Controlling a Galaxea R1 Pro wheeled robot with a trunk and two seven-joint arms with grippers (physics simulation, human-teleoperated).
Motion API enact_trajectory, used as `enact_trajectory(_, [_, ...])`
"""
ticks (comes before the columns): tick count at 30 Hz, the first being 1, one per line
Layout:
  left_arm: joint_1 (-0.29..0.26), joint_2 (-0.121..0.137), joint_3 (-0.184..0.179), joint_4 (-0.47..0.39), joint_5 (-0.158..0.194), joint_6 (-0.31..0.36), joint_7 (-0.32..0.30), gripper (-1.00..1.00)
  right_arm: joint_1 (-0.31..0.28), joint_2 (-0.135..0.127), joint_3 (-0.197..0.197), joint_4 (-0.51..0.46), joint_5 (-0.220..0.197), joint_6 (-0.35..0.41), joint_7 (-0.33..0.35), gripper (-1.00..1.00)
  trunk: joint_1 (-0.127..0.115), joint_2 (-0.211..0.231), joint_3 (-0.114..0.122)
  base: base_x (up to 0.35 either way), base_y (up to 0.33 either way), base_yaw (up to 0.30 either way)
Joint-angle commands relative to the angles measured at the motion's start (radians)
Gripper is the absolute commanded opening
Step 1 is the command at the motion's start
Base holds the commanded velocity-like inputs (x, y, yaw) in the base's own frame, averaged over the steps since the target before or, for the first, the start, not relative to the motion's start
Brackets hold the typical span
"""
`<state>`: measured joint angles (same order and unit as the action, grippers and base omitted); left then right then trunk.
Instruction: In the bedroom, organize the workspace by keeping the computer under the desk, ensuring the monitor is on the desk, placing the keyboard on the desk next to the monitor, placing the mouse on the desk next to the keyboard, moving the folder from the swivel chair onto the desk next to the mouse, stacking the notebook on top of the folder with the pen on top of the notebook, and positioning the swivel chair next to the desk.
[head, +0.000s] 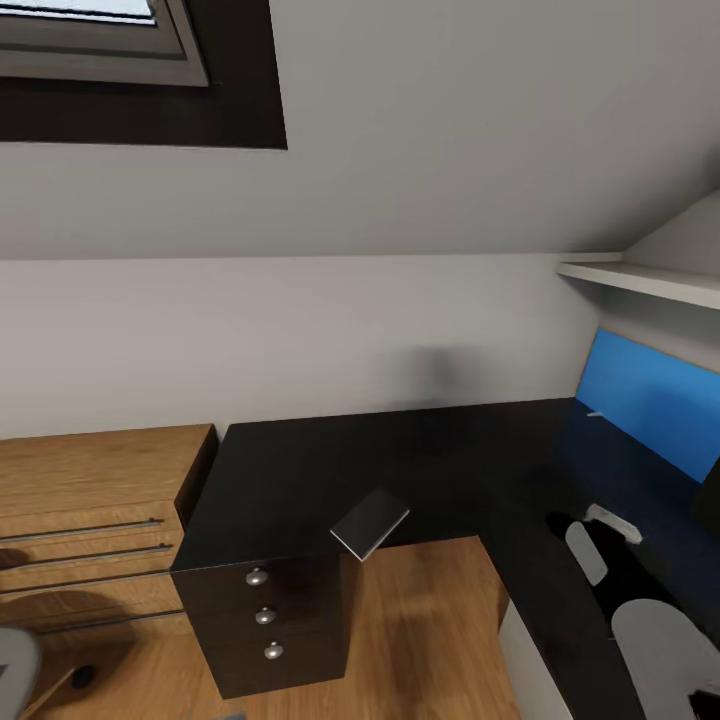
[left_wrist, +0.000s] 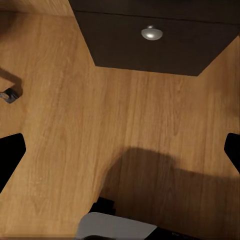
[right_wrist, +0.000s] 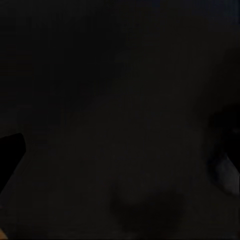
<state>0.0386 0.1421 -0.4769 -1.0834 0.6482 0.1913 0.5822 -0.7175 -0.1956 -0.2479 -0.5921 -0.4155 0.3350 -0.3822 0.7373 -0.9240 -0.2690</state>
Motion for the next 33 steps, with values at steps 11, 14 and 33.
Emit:
enact_trajectory(11, [0.0,-0.005,-0.004,0.006,-0.001,0.002,0.007,1.0,0.001,0.169,0.001,0.002,0.135,-0.005,-0.007,1.0,0.0,-0.001,-0.001,0.0,0.0,0.141])
enact_trajectory(14, [0.0,-0.006,-0.005,0.007,0.0,-0.006,0.007,1.0,0.002,0.208,0.001,0.004,0.189,-0.008,-0.007,1.0,0.0,-0.001,-0.001,0.0,0.0,0.27])
enact_trajectory(33, [0.0,-0.031,-0.003,0.075,-0.002,-0.035,0.007,1.0,0.004,0.37,0.19,0.337,0.351,-0.509,-0.008,1.0,0.0,-0.001,-0.001,0.0,0.0,0.277])
